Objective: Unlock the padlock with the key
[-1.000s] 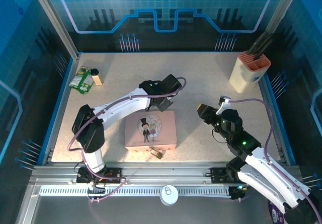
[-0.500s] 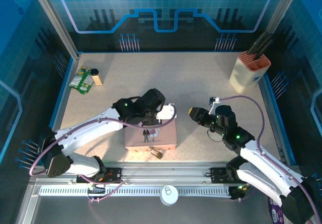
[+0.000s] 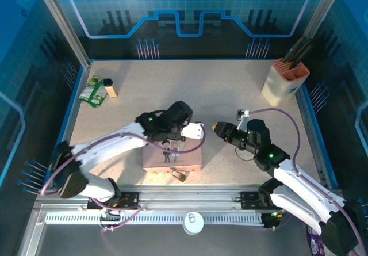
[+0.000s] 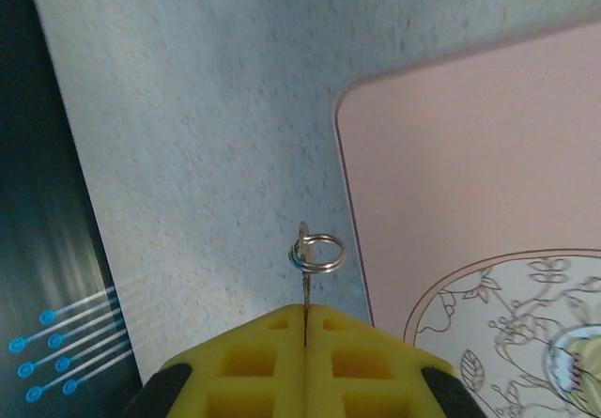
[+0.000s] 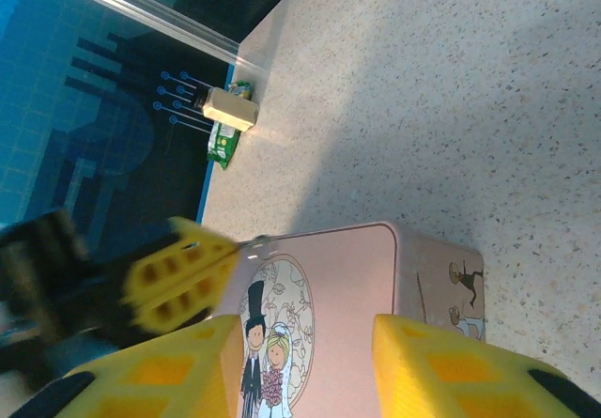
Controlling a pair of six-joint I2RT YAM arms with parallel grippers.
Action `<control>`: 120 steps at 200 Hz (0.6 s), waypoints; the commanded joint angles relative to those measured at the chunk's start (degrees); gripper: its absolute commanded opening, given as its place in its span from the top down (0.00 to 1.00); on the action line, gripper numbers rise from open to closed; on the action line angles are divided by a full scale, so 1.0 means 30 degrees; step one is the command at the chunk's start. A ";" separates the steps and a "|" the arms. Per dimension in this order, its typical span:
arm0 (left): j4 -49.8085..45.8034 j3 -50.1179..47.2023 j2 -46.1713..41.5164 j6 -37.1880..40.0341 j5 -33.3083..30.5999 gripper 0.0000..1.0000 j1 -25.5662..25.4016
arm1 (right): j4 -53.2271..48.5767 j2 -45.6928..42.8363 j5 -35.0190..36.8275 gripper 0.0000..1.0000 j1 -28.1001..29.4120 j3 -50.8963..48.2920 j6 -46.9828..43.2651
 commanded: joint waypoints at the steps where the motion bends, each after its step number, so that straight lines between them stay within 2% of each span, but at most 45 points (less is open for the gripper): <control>1: -0.0981 0.0558 -0.0281 0.1010 -0.2112 1.00 0.0107 | -0.0622 -0.0629 0.0383 0.58 -0.0269 0.0115 -0.0030; 33: -0.3852 0.2364 0.1289 -0.0150 -0.3035 1.00 0.0775 | -0.0866 -0.0833 0.0612 0.58 -0.0267 -0.0021 -0.0032; 70: -0.0502 0.0467 -0.1746 0.0880 0.0330 1.00 -0.0036 | -0.0466 -0.0273 0.0116 0.58 -0.0299 -0.0053 0.0230; 96: 0.0767 -0.0655 -0.3234 0.2205 0.1114 1.00 -0.0791 | 0.0066 0.0300 -0.0535 0.59 -0.0310 0.0121 0.0466; 107: 0.0358 -0.0570 -0.3027 0.2535 0.0958 1.00 -0.0821 | 0.0089 0.0417 -0.0521 0.59 -0.0310 0.0180 0.0437; 120: -0.1059 0.0125 -0.1708 0.2658 -0.0601 1.00 -0.0460 | 0.0243 0.0535 -0.0450 0.59 -0.0310 0.0154 0.0516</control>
